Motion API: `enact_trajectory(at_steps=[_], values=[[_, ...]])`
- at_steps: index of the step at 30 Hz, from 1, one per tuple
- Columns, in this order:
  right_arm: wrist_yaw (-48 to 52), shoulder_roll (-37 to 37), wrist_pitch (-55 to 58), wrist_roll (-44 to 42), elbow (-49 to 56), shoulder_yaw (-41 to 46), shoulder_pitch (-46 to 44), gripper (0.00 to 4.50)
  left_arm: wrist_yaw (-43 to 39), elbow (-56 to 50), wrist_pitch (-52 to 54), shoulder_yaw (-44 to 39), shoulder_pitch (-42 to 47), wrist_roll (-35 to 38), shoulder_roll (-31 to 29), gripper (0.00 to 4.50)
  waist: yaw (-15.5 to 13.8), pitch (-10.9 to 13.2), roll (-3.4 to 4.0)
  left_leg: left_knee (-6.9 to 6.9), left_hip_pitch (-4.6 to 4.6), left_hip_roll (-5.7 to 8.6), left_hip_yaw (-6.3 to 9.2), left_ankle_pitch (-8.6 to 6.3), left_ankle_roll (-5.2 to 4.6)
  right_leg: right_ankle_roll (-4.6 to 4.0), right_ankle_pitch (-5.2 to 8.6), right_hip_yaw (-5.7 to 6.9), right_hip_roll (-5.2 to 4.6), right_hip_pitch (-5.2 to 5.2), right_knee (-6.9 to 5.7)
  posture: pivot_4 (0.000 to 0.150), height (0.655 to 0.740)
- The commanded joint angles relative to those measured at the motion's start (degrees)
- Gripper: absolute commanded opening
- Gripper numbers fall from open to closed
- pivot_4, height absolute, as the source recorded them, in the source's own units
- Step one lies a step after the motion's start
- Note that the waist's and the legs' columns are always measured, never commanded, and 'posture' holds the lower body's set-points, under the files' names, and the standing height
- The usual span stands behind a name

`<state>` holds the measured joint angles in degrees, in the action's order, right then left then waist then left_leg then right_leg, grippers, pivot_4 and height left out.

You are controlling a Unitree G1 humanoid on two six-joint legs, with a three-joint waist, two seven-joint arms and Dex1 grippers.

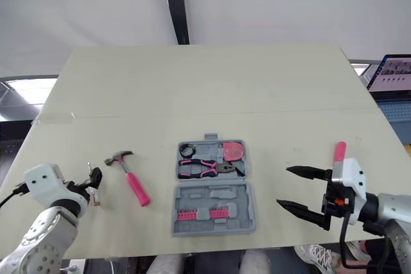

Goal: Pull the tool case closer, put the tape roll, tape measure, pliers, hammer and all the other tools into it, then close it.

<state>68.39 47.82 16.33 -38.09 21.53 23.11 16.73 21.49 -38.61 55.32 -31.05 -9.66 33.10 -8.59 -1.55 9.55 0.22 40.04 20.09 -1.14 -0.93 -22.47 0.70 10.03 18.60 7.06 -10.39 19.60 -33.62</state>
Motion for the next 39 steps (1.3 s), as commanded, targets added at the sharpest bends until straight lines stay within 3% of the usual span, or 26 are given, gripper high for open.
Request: enact_trajectory(at_steps=[1, 31, 34, 39], values=[[-1.0, -0.1, -0.6, -0.1, 1.9, 2.5, 0.3, 4.50, -1.4, 2.1, 0.9, -0.5, 0.4, -1.0, -0.9, 4.48, 0.0, 0.0, 0.00, 0.00, -0.01, 0.00, 0.00, 0.00, 0.00, 0.00, 0.00, 0.00, 0.00, 0.00, -0.01, 0.150, 0.7400], [-2.7, 0.1, -0.3, 0.8, 2.8, 3.5, 0.3, 4.50, -8.0, 14.3, -4.1, 0.3, 4.0, -7.9, -0.3, 4.48, -0.2, -0.1, 0.17, -0.01, -0.02, 0.01, 0.00, 0.01, 0.03, 0.02, -0.01, -0.02, -0.01, -0.01, 0.00, 0.150, 0.7400], [-2.9, 0.1, -0.3, 0.8, 2.9, 3.5, 0.4, 4.50, -8.6, 15.7, -4.7, 0.1, 4.7, -8.1, -0.6, 3.59, -0.2, -0.1, 0.23, -0.01, -0.01, 0.01, 0.01, 0.02, 0.03, 0.02, -0.01, -0.01, -0.01, -0.01, -0.01, 0.150, 0.7400], [-3.0, 0.1, -0.4, 0.9, 2.8, 3.6, 0.4, 4.50, -8.6, 16.6, -4.5, -0.1, 5.5, -8.4, -0.4, 1.11, -0.5, -0.1, 0.24, -0.01, -0.01, 0.02, 0.01, 0.02, 0.03, 0.02, -0.01, -0.01, -0.01, -0.01, -0.01, 0.150, 0.7400]])
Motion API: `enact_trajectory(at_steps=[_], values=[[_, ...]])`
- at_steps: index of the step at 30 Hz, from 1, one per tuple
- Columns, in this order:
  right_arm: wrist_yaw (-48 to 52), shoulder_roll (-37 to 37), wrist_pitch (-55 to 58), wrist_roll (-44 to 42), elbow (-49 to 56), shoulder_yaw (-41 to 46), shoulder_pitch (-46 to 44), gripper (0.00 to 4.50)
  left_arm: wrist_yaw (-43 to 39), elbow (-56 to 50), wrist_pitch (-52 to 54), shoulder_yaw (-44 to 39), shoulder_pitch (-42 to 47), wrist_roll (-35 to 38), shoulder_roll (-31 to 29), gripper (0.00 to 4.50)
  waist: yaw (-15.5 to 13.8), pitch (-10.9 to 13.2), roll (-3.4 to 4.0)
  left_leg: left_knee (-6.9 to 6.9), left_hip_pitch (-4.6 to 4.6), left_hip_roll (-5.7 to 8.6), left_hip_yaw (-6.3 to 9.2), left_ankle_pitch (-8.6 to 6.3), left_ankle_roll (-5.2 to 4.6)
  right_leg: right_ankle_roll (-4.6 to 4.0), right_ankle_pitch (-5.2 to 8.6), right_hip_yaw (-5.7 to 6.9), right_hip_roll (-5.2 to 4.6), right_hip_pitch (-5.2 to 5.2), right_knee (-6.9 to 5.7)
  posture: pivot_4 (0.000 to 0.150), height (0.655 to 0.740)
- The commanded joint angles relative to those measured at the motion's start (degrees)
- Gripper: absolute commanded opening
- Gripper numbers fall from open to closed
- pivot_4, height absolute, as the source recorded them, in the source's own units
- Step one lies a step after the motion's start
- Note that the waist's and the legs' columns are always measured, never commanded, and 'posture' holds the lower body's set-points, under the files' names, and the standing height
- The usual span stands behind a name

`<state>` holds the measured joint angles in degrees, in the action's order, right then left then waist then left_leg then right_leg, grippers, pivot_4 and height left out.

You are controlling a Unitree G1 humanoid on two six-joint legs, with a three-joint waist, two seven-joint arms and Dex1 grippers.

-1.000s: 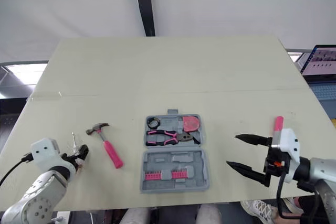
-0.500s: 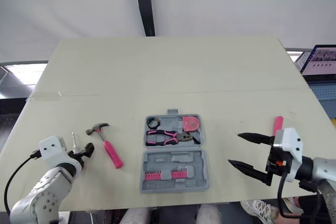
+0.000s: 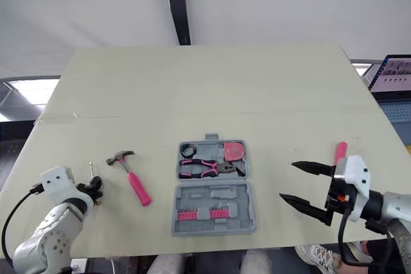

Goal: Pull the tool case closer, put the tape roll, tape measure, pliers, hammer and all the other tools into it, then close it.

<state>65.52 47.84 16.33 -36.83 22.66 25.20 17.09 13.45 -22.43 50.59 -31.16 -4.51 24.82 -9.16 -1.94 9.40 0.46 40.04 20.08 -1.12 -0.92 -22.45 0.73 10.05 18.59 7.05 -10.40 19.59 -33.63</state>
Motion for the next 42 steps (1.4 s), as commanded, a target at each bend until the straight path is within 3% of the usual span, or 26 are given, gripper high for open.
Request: enact_trajectory(at_steps=[1, 3, 11, 14, 21, 26, 34, 42], values=[[-0.3, 0.1, -0.3, -0.3, 1.7, 1.4, 0.0, 4.50, -0.5, 0.4, 0.3, -0.1, 0.3, -0.1, 0.4, 0.74, -0.2, 0.0, 0.00, 0.00, 0.00, 0.00, 0.00, 0.00, 0.00, 0.00, 0.00, 0.00, 0.00, 0.00, 0.00, 0.150, 0.7400], [-0.3, 0.0, -0.3, -0.3, 1.7, 1.3, -0.1, 4.50, -0.3, 0.1, 0.4, -0.3, 0.0, -0.3, 0.8, 0.01, -0.6, 0.0, 0.01, 0.01, 0.00, 0.01, 0.00, 0.00, 0.00, 0.01, 0.00, -0.01, -0.01, -0.01, 0.00, 0.150, 0.7400], [-0.6, -0.4, -0.4, 0.1, 1.4, 0.1, -0.9, 4.50, -0.7, -1.6, 0.2, -0.4, -1.6, -0.8, 0.8, 0.03, -0.8, 0.0, 0.01, 0.01, 0.00, 0.01, -0.03, 0.00, 0.00, 0.02, -0.01, -0.02, -0.01, 0.00, 0.01, 0.150, 0.7400], [-0.4, -0.3, -0.2, -0.2, 1.1, 0.2, -1.5, 4.50, -5.4, -4.8, 1.4, -0.6, -2.9, -0.4, -5.4, 0.03, -0.7, 0.0, -0.06, 0.00, 0.01, 0.00, -0.03, 0.00, 0.00, 0.02, -0.01, -0.02, 0.00, 0.03, 0.02, 0.150, 0.7400], [3.6, 0.5, -1.1, -1.9, 0.1, 1.5, -2.2, 4.50, -39.0, -9.1, -4.3, 2.9, -7.2, 5.8, -32.7, 0.03, -1.0, 0.1, -0.03, -0.02, 0.08, -0.04, -0.05, 0.03, 0.08, -0.03, 0.01, -0.04, 0.05, 0.14, 0.01, 0.150, 0.7400], [6.8, 1.1, -1.3, -2.3, -1.1, 1.8, -2.7, 4.50, -54.9, -12.3, -8.4, 8.9, -7.9, 6.9, -44.2, 0.03, -0.7, 0.2, 0.15, -0.11, 0.07, -0.05, -0.13, 0.03, 0.08, -0.02, 0.01, -0.11, 0.07, 0.23, 0.00, 0.150, 0.7400], [8.9, 1.6, -2.3, -1.8, -1.8, 1.9, -2.3, 4.50, -60.2, -16.4, -5.9, 23.8, 4.5, 6.1, -50.7, 0.03, -0.7, 0.3, 0.15, -0.10, 0.07, -0.06, -0.17, 0.03, 0.08, 0.00, 0.00, -0.15, 0.07, 0.23, -0.03, 0.150, 0.7400], [7.6, 1.2, -1.1, -1.8, -0.3, 2.4, -0.7, 4.50, -64.9, -16.7, -3.0, 45.6, 22.4, -1.6, -51.6, 0.03, -0.8, 0.3, 0.17, -0.10, 0.10, -0.05, -0.20, 0.03, 0.08, 0.00, 0.00, -0.15, 0.08, 0.30, -0.09, 0.150, 0.7400]])
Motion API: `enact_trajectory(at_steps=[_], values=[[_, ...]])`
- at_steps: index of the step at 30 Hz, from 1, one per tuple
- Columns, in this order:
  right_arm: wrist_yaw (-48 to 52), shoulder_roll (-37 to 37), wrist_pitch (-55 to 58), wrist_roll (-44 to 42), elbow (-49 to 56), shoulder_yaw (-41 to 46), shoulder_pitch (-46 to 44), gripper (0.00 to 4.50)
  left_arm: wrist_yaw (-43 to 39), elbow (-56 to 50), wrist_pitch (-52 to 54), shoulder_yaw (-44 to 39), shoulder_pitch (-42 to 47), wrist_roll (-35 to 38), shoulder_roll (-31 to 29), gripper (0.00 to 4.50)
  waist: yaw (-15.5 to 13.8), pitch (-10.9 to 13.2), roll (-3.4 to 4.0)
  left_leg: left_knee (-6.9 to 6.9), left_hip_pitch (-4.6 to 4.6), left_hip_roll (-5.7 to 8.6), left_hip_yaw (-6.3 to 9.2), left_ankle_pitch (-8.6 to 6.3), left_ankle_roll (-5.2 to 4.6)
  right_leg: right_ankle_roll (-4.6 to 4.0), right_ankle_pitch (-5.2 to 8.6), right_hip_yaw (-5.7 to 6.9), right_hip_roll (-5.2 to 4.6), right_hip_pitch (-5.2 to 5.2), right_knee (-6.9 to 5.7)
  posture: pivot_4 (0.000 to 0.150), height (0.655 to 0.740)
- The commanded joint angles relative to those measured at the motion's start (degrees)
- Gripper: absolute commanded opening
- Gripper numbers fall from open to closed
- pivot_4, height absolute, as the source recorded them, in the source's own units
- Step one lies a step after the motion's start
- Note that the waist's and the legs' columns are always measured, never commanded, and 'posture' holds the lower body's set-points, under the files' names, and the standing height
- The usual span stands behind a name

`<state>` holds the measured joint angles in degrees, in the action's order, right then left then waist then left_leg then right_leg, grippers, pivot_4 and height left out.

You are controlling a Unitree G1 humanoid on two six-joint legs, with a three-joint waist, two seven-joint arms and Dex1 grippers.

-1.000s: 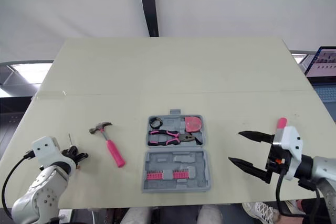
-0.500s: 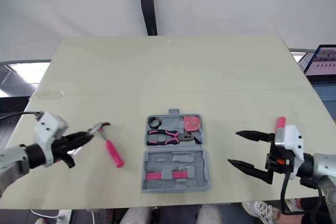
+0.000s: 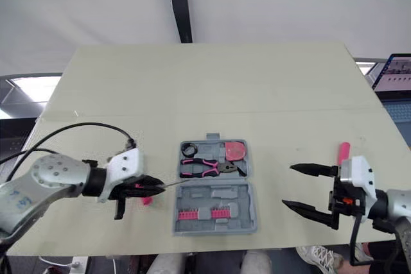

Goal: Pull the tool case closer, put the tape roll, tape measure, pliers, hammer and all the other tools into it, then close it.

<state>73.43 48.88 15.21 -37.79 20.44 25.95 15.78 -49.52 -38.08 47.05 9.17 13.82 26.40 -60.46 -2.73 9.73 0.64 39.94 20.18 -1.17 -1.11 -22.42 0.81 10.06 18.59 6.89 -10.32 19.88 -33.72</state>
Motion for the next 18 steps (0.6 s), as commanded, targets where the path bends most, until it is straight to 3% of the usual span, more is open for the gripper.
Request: enact_trajectory(at_steps=[1, 5, 11, 18], values=[[-0.4, 0.2, 0.1, -0.8, 2.0, 1.6, 0.8, 4.50, -2.5, -0.7, 0.5, 7.9, 6.1, -5.0, -0.2, 0.03, -0.1, 0.0, -0.01, 0.00, -0.01, 0.00, 0.00, 0.00, 0.00, 0.00, 0.00, 0.00, 0.00, 0.00, -0.02, 0.150, 0.7400], [-0.8, 0.1, 0.1, -0.8, 2.2, 1.6, 1.1, 4.50, -4.0, 0.5, 1.2, 13.8, 11.3, -8.6, 1.0, 0.03, -0.1, 0.0, -0.02, 0.02, 0.02, 0.00, -0.02, 0.00, 0.00, 0.01, 0.00, -0.01, 0.00, 0.00, 0.00, 0.150, 0.7400], [-1.5, -0.4, 0.0, -0.4, 3.0, 1.8, 2.4, 4.50, -3.0, 5.1, 2.8, 22.4, 20.1, -15.0, 9.1, 0.03, -0.4, 0.1, -0.12, 0.09, 0.04, 0.00, -0.01, 0.00, -0.01, 0.02, -0.01, -0.01, 0.01, 0.00, -0.02, 0.150, 0.7400], [-2.1, -0.4, -0.2, -0.1, 3.5, 2.9, 4.4, 4.50, -4.0, 10.6, 4.6, 28.4, 27.6, -20.4, 14.6, 0.03, -0.3, 0.1, -0.24, 0.08, 0.06, 0.01, 0.00, 0.01, -0.01, 0.02, -0.01, 0.00, 0.01, 0.03, -0.03, 0.150, 0.7400]])
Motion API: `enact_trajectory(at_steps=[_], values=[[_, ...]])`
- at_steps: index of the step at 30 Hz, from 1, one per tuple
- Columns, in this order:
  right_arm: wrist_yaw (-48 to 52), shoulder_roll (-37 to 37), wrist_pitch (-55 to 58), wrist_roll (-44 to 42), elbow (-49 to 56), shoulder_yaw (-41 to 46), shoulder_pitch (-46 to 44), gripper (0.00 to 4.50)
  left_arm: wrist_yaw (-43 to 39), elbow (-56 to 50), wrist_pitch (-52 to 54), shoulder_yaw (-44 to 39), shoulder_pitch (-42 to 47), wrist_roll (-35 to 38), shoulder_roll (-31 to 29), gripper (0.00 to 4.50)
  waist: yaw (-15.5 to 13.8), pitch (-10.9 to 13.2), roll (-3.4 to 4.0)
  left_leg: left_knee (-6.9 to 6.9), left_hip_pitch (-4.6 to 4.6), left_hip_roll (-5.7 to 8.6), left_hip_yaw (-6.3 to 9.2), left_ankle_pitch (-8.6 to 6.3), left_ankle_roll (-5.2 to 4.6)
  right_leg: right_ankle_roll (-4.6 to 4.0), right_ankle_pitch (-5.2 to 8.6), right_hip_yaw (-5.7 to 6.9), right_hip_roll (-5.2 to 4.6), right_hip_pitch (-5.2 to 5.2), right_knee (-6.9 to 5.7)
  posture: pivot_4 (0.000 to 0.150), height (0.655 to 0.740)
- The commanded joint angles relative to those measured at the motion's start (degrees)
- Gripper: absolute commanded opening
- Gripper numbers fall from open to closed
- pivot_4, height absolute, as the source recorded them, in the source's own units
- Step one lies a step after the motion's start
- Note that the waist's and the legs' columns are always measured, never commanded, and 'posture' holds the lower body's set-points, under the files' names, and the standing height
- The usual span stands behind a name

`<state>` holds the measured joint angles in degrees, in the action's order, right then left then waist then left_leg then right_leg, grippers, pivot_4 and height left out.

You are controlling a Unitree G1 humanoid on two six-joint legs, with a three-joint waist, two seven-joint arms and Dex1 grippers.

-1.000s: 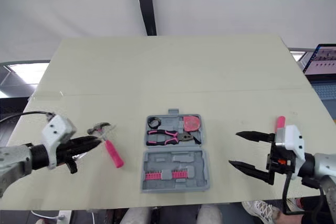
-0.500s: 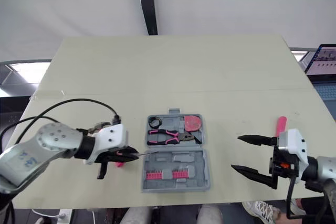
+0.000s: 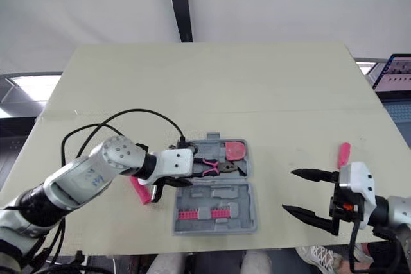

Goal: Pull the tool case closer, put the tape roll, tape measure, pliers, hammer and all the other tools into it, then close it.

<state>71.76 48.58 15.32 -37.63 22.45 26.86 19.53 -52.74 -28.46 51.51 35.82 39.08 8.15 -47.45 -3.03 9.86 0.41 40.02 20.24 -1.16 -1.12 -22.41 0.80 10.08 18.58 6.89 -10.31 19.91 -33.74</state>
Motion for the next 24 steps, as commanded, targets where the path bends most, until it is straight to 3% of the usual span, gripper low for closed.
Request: enact_trajectory(at_steps=[1, 10, 24], values=[[-0.5, -0.1, -0.4, -0.2, 1.4, 2.0, 0.8, 4.50, -0.9, 1.7, 0.4, 2.3, 3.1, -2.6, 2.6, 0.03, 0.0, 0.0, -0.01, 0.00, 0.00, 0.00, 0.00, 0.00, 0.00, 0.00, 0.00, 0.00, 0.00, 0.00, 0.00, 0.150, 0.7400], [-1.2, -0.3, -0.7, 0.2, 1.4, 2.1, 1.0, 4.50, -2.4, 0.5, 4.5, 7.3, 5.2, -4.1, 6.8, 0.03, 0.0, 0.0, -0.05, 0.02, 0.00, 0.00, 0.01, 0.01, -0.01, 0.00, 0.00, 0.00, 0.00, -0.01, -0.02, 0.150, 0.7400], [-2.4, -0.4, -0.6, 0.0, 2.2, 2.9, 1.8, 4.50, 2.6, 2.6, 12.2, 12.9, 8.1, -8.1, 13.3, 0.03, -0.1, 0.0, -0.06, 0.06, 0.00, 0.00, 0.03, 0.01, -0.02, 0.01, 0.00, 0.00, 0.00, -0.04, -0.03, 0.150, 0.7400]])
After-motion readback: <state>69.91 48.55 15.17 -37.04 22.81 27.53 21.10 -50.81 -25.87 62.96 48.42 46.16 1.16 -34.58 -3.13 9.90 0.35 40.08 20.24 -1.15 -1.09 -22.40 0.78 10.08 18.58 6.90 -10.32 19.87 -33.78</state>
